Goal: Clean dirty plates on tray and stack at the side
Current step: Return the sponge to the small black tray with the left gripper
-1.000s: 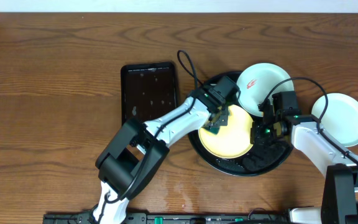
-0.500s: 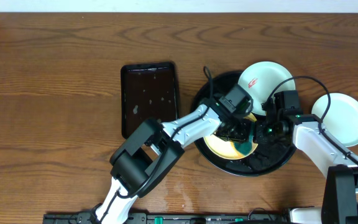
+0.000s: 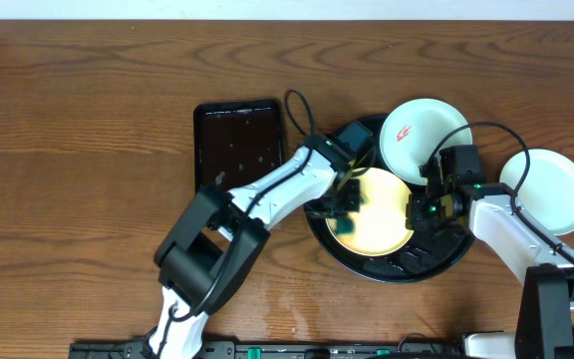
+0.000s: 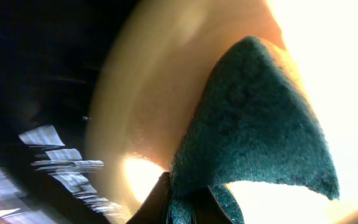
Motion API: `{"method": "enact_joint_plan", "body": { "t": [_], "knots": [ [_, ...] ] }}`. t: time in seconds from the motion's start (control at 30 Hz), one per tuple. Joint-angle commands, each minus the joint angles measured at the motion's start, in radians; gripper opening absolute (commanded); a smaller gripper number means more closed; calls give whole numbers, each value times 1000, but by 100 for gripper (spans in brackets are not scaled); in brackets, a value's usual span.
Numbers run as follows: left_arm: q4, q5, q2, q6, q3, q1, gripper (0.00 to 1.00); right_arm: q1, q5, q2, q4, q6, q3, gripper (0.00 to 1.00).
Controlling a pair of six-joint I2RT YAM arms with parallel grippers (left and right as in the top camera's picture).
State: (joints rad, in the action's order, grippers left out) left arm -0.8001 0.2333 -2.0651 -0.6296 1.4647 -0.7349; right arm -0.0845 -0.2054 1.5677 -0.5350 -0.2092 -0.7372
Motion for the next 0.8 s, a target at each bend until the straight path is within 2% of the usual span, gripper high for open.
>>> {"method": "enact_joint_plan", "body": {
  "t": [0.0, 0.23, 0.33, 0.47, 0.67, 0.77],
  "knots": [
    [-35, -427, 10, -46, -40, 31, 8, -2, 66, 33, -7, 11, 31, 1],
    [-29, -325, 171, -39, -38, 29, 7, -2, 67, 33, -8, 12, 31, 1],
    [-30, -274, 255, 3, -38, 31, 7, -2, 66, 33, -7, 12, 31, 1],
    [-53, -275, 359, 77, -38, 54, 8, -2, 66, 33, -8, 12, 31, 1],
    [-138, -439, 402, 95, -47, 187, 8, -2, 66, 33, -2, 17, 31, 1],
    [-101, -400, 366, 95, -109, 310, 8, -2, 66, 33, 34, 16, 31, 1]
  ]
}}
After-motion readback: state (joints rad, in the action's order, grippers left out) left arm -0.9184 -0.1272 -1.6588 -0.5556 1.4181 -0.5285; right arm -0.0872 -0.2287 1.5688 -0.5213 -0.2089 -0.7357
